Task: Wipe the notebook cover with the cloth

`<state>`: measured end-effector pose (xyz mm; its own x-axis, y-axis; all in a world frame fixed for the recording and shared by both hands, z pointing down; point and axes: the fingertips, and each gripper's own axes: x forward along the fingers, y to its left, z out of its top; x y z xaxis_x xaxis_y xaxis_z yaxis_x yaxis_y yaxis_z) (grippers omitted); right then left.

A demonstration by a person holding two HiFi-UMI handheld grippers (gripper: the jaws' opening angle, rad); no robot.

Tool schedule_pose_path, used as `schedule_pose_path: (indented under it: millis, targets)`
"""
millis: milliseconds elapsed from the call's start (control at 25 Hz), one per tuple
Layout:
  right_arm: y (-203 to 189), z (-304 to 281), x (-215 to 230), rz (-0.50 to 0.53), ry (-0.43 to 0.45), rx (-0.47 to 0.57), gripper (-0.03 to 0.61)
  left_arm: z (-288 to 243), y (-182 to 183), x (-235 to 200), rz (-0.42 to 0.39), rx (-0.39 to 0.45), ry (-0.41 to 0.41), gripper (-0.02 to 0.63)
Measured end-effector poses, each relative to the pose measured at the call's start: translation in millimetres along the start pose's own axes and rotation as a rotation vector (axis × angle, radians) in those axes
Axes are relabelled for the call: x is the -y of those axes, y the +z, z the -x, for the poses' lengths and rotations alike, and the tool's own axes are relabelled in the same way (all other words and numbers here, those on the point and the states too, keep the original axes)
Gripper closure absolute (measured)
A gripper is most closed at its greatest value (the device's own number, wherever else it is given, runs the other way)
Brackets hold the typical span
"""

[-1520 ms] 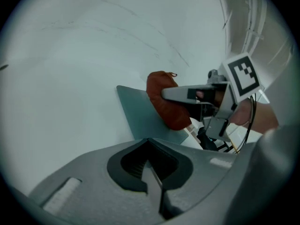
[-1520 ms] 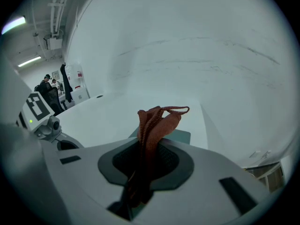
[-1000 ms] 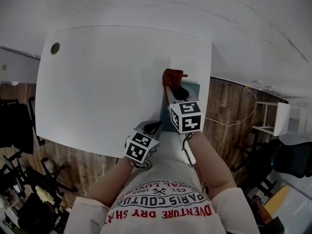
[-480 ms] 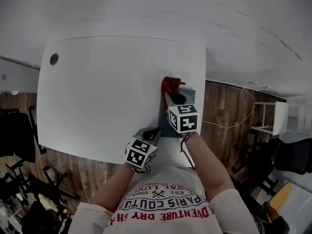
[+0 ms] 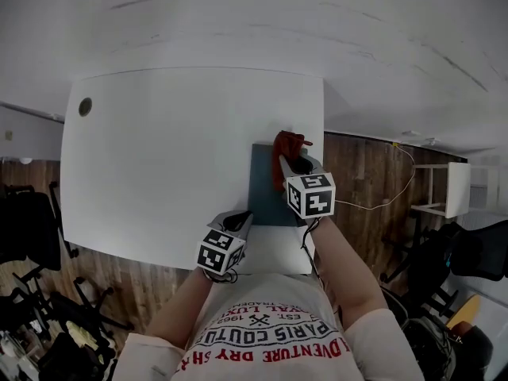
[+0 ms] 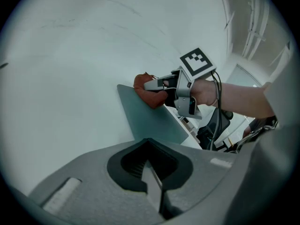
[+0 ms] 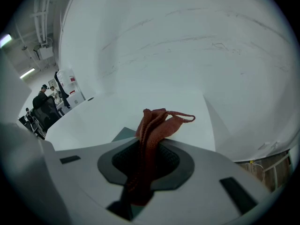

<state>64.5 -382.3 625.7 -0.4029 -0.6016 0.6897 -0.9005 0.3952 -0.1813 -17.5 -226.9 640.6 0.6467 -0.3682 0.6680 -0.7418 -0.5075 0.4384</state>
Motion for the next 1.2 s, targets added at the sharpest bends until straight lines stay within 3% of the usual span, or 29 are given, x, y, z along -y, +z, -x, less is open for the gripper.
schedule_pose_path:
  millis: [400,720,1000,1200]
  targets:
    - [-12.6,19.1,44.1,0.026,-0.037,-0.013,0.488,-2.6,0.1,0.2,-0.010,-0.016,0.047,0.604]
    - [-19.7,41.2,59.8,0.040,-0.102,-0.060,0.495,-2.0,0.6,0.0,-0.010,0.020,0.065,0.604]
    - [-15.7,55.1,-9.8,0.057,0.043,-0.048,0.497,2.0,-1.7,0.3,0.023,0.048,0.054,0.604]
    - [-22.8,43.9,-64.0,-0.006,0.164,-0.071,0.497,0.8,-0.5,0.5,0.013,0.049,0.053,0.604]
